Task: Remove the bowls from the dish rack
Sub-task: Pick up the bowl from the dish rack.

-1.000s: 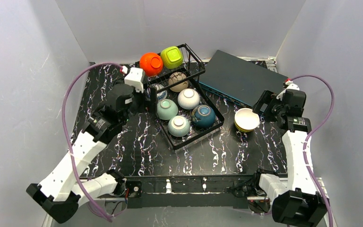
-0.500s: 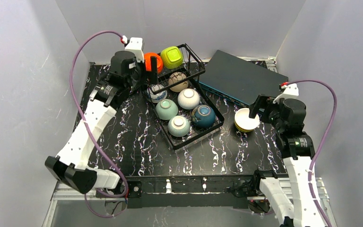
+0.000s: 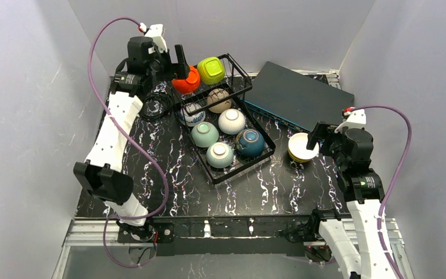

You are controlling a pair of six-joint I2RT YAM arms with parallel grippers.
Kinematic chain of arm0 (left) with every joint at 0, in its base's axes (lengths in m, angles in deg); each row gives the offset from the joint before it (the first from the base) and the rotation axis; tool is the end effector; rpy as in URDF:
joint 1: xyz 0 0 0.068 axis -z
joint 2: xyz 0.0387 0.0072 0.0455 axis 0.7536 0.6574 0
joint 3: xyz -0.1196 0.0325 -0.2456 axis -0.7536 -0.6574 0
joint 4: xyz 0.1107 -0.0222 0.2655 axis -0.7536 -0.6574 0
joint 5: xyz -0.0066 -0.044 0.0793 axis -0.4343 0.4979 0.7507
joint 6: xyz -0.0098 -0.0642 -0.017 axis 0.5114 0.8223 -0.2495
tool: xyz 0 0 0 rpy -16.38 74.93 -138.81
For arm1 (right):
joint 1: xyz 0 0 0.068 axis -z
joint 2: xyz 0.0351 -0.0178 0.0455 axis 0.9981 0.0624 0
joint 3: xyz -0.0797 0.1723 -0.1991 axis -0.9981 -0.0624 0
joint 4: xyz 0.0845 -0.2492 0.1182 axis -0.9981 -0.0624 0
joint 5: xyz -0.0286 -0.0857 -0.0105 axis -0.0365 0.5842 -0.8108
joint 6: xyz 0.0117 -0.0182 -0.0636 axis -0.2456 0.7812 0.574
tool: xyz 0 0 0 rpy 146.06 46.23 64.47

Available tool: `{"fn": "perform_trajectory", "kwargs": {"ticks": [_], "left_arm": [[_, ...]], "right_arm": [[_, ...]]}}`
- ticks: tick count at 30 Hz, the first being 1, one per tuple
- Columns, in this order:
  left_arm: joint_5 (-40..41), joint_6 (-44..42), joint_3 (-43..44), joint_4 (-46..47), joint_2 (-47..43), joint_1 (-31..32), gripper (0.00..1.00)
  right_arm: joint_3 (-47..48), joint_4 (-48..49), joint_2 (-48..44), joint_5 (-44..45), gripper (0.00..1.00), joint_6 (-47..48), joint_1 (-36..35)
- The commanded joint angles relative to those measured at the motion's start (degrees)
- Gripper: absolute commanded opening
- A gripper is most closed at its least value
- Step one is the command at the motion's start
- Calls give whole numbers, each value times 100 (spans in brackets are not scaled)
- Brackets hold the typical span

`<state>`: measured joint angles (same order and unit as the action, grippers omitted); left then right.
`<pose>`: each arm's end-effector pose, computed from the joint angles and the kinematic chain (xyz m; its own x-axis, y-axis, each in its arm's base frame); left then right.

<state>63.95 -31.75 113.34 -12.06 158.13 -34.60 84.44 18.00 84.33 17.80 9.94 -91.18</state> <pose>0.3844 -0.1016 0.4712 -0.3167 -0.1293 -0.9397 0.2500 0.9442 -0.2142 0.1793 0.0089 0.3498 -0.2942 0.1509 -0.9438 0.0776 0.9880 0.1338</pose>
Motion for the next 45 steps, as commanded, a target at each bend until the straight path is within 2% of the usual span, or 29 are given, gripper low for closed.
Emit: {"fn": "perform_trajectory", "kwargs": {"ticks": [1, 13, 24, 33, 45], "left_arm": [[-790, 185, 678, -340, 424, -279, 98], [-1687, 233, 1646, -628, 1606, -757, 98], [-2133, 94, 1919, -898, 2107, -798, 98], [-2714, 2, 1986, -937, 2118, -795, 98], [-2687, -557, 1765, -933, 2055, -792, 98]], "right_arm": [[-112, 259, -106, 245, 99, 77, -61], [-171, 241, -176, 600, 99, 131, -165], [-213, 260, -167, 694, 99, 135, -222], [-379, 355, -370, 905, 99, 176, -335], [-588, 485, -628, 1068, 99, 200, -412]]}}
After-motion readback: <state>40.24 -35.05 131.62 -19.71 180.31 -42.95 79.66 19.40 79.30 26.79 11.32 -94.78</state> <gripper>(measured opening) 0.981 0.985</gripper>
